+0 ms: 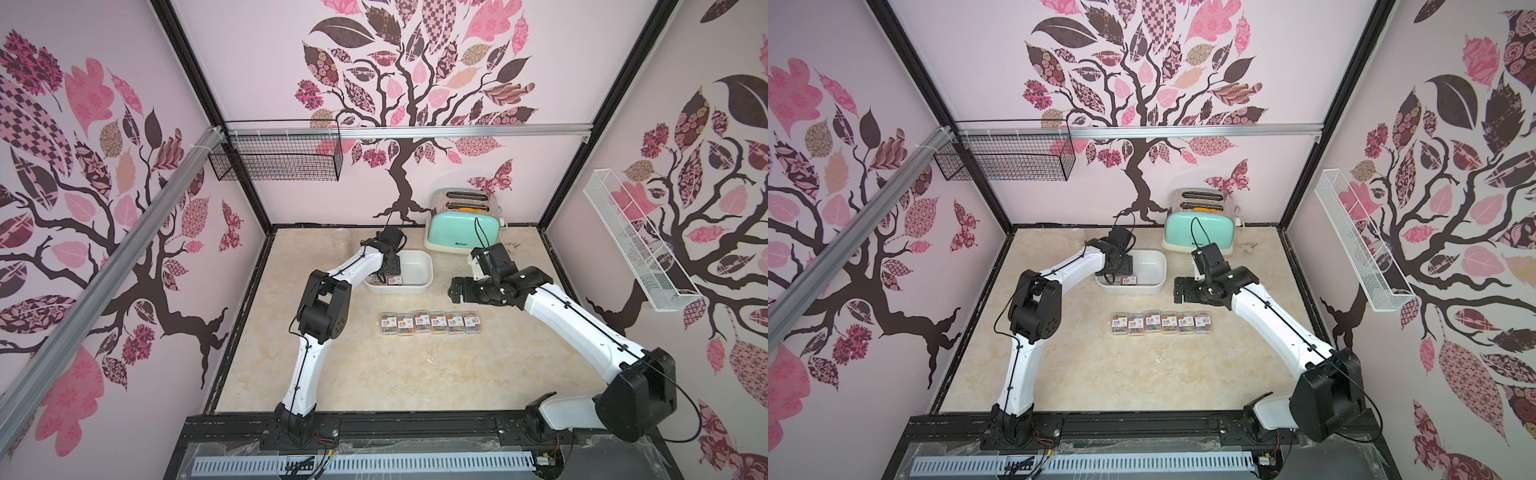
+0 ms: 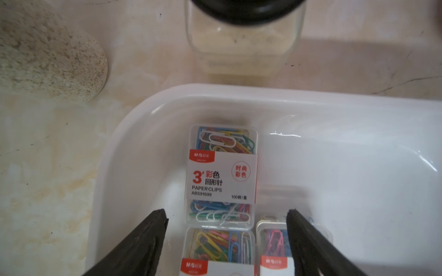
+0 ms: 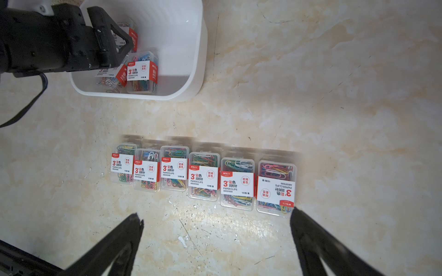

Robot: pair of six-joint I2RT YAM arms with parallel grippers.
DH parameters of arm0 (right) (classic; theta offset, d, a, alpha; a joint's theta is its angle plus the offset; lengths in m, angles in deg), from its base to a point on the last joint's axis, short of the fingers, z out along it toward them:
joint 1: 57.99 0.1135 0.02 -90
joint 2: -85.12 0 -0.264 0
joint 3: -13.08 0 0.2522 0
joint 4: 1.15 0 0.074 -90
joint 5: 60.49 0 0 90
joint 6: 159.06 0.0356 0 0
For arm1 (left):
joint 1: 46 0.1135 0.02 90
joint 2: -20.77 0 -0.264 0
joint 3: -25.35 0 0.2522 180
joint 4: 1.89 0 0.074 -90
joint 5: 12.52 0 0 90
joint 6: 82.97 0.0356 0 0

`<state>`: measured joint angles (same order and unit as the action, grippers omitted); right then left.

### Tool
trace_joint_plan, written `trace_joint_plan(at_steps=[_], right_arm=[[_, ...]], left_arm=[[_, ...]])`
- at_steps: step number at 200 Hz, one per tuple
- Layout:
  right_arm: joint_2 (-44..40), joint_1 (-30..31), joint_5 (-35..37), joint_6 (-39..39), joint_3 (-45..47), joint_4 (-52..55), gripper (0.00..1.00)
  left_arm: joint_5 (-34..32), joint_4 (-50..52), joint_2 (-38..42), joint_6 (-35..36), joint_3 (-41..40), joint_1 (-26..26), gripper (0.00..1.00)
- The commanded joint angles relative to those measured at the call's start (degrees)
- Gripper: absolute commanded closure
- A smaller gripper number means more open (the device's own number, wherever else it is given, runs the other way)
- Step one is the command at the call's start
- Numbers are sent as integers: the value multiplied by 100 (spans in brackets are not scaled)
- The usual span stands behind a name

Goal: Take the paper clips out of the storage box
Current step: Pick up the boxed paper clips from the storage box.

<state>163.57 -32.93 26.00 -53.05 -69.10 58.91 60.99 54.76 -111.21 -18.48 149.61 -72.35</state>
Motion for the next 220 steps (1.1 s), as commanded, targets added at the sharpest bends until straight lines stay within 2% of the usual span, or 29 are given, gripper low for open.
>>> trace_joint_plan(at_steps=[1, 116, 182, 220], right_arm=[[-213, 12, -53, -63, -242, 67, 1], [-85, 12, -29, -80, -325, 106, 0], [-85, 9, -72, -58, -294, 84, 0], [-69, 9, -54, -76, -311, 99, 1]], left_arm=[[-105, -64, -199, -49, 318, 64, 15], [-82, -286, -577, -181, 285, 122, 20], [-131, -300, -691, -177, 351, 134, 34], [-69, -332, -728, -236, 281, 136, 34]])
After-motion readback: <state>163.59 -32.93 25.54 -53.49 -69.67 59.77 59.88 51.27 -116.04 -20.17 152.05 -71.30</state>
